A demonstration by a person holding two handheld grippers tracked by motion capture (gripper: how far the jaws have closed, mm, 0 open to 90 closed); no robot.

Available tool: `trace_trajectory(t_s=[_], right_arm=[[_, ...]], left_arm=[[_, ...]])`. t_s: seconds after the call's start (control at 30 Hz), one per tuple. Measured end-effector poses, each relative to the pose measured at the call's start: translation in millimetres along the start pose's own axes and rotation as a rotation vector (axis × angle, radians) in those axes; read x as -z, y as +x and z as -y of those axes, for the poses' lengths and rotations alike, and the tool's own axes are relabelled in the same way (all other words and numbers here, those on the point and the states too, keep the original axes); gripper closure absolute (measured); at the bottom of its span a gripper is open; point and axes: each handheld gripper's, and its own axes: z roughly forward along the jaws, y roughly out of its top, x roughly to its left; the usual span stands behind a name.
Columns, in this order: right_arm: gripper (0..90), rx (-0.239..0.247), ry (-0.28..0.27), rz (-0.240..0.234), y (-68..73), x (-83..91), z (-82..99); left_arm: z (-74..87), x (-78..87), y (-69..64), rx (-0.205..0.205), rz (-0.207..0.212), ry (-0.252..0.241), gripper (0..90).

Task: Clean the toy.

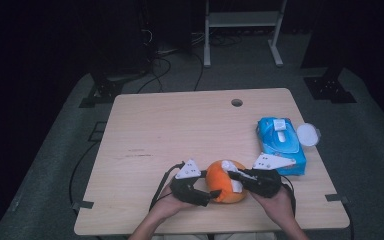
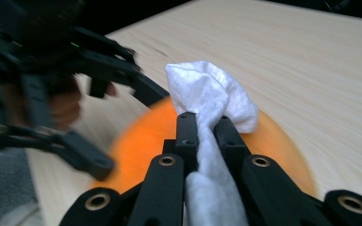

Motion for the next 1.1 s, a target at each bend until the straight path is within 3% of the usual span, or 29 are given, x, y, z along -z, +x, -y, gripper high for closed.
trace_trajectory(t_s=[0.07, 0.1, 0.13, 0.17, 0.27, 0.33, 0.4, 0.5, 0.6, 0.73, 0.83, 0.87, 0.93, 1.1], right_arm=[[82.1, 0.048, -0.004, -0.065, 16.2, -4.7, -6.4], [82.1, 0.048, -0.004, -0.065, 16.2, -4.7, -6.4], [82.0, 0.092, 0.021, -0.044, 22.1, -8.9, -7.3], [82.0, 0.092, 0.021, -0.044, 22.1, -8.9, -7.3], [82.1, 0.057, 0.026, -0.020, 10.6, -6.2, -5.0], [82.1, 0.014, 0.006, -0.001, -0.3, 1.1, -3.7], [82.1, 0.020, 0.003, 0.023, -1.6, 3.9, -4.2], [82.0, 0.006, -0.004, 0.034, -5.1, 7.2, -4.3], [82.0, -0.010, -0.008, 0.029, -3.3, 6.7, -4.7], [81.9, 0.006, -0.002, -0.030, 8.3, 2.5, -7.0], [81.9, 0.009, 0.012, -0.043, 9.6, -1.1, -6.1], [82.0, -0.023, 0.004, -0.045, 4.9, -0.3, -5.6], [82.0, -0.033, -0.001, -0.043, 2.3, 0.7, -5.1], [81.9, -0.050, -0.010, -0.024, -0.6, 3.2, -5.1]], left_arm=[[-4.6, 0.0, -6.0, -0.022, -0.001, -0.024, 28.5], [-6.5, -0.2, -8.3, -0.037, -0.006, -0.021, 28.5], [-7.0, -0.4, -10.5, -0.064, -0.015, -0.017, 27.8], [-7.0, -0.4, -10.5, -0.064, -0.015, -0.017, 26.0], [-4.6, 0.8, -4.1, -0.009, -0.013, -0.040, 20.2], [-4.4, -0.2, -0.9, 0.023, -0.028, -0.051, 9.3], [-2.5, -3.0, 1.7, 0.048, -0.044, -0.035, 9.2], [2.4, -11.0, 3.6, 0.115, -0.001, -0.008, 11.4], [0.2, -12.1, -0.6, 0.102, 0.038, -0.028, 23.0], [-1.2, -11.9, -4.8, 0.068, 0.034, -0.006, 23.4], [0.9, -10.0, -0.7, 0.110, 0.066, -0.011, 19.8], [0.2, -8.0, 1.1, 0.118, 0.089, -0.026, 17.8], [-0.7, -6.4, 1.1, 0.116, 0.089, -0.031, 17.3], [-5.1, -4.8, -3.5, 0.082, 0.012, -0.043, 12.4]])
